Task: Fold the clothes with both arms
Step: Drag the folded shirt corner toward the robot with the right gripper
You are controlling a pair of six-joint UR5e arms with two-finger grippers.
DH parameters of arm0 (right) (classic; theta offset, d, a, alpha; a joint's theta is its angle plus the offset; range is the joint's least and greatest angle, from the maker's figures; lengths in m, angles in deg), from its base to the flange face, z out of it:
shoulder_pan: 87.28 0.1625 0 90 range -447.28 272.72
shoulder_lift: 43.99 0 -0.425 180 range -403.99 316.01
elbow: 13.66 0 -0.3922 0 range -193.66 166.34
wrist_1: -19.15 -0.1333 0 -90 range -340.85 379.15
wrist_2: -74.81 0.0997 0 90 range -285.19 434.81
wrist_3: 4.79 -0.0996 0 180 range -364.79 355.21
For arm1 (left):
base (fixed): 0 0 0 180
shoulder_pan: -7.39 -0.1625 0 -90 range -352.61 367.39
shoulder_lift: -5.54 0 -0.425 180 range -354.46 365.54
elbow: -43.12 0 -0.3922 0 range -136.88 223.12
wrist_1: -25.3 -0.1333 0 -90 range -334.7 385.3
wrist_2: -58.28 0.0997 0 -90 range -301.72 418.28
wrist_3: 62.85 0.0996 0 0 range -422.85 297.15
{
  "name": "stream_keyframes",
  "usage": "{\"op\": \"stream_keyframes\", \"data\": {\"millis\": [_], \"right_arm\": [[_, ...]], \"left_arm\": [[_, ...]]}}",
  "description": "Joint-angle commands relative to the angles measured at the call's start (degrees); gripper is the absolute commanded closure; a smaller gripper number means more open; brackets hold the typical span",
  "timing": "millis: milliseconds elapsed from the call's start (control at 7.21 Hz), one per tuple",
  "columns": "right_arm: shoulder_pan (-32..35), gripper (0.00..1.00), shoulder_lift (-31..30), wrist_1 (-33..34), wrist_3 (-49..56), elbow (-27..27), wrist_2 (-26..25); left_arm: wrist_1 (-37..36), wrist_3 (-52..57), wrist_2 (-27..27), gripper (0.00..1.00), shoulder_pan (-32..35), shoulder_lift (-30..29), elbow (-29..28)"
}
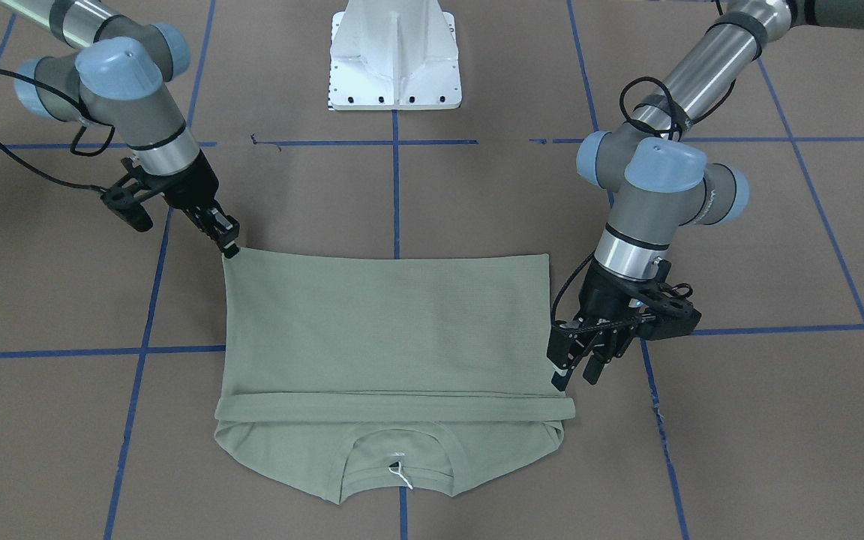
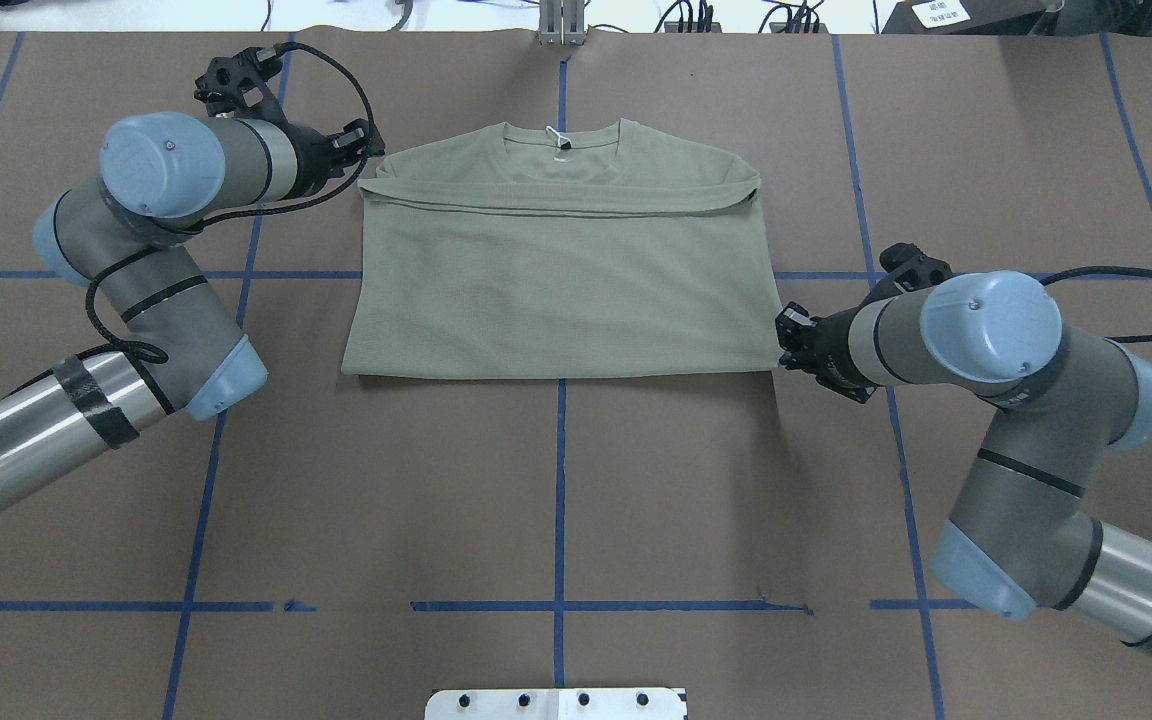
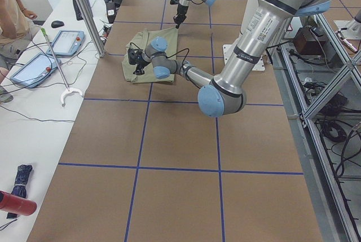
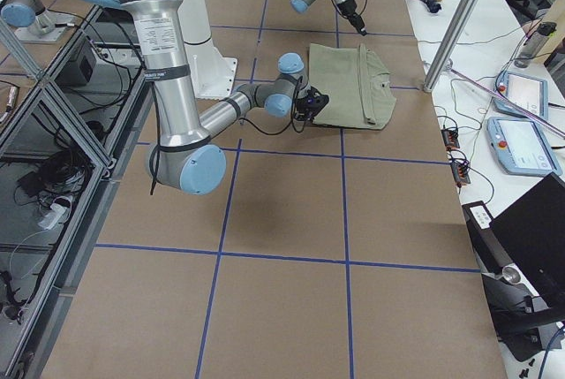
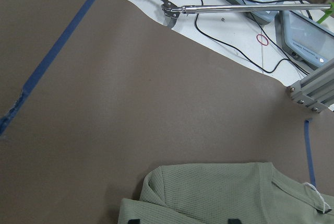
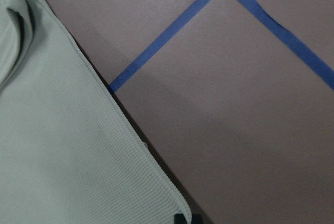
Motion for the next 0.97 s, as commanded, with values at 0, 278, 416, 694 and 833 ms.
{"op": "stream_keyframes", "data": {"millis": [0,278,416,694,833], "right_arm": [[-6.33,1.00,-10.15,0.29,-6.36,-12.84,3.53],[-14.95,1.00,-17.71,0.29,-7.64,-17.88,6.24],[-17.95,1.00,-19.66,0.21,-8.51,-18.33,9.30],[-21.57,0.80,-20.91,0.21,-9.66,-18.95,8.64],[-22.54,0.57,-20.91,0.29,-9.83,-18.95,8.37]], "left_arm": [[-0.29,-0.40,-0.12,0.36,-2.17,0.49,3.28],[-0.46,-2.05,-1.69,0.36,-3.67,1.02,5.57],[-0.46,-4.16,-7.36,0.36,-4.03,1.72,6.28],[-0.64,-8.89,-8.90,0.35,-5.25,3.38,9.78],[-1.07,-13.54,-10.65,0.35,-8.04,6.09,15.11]]}}
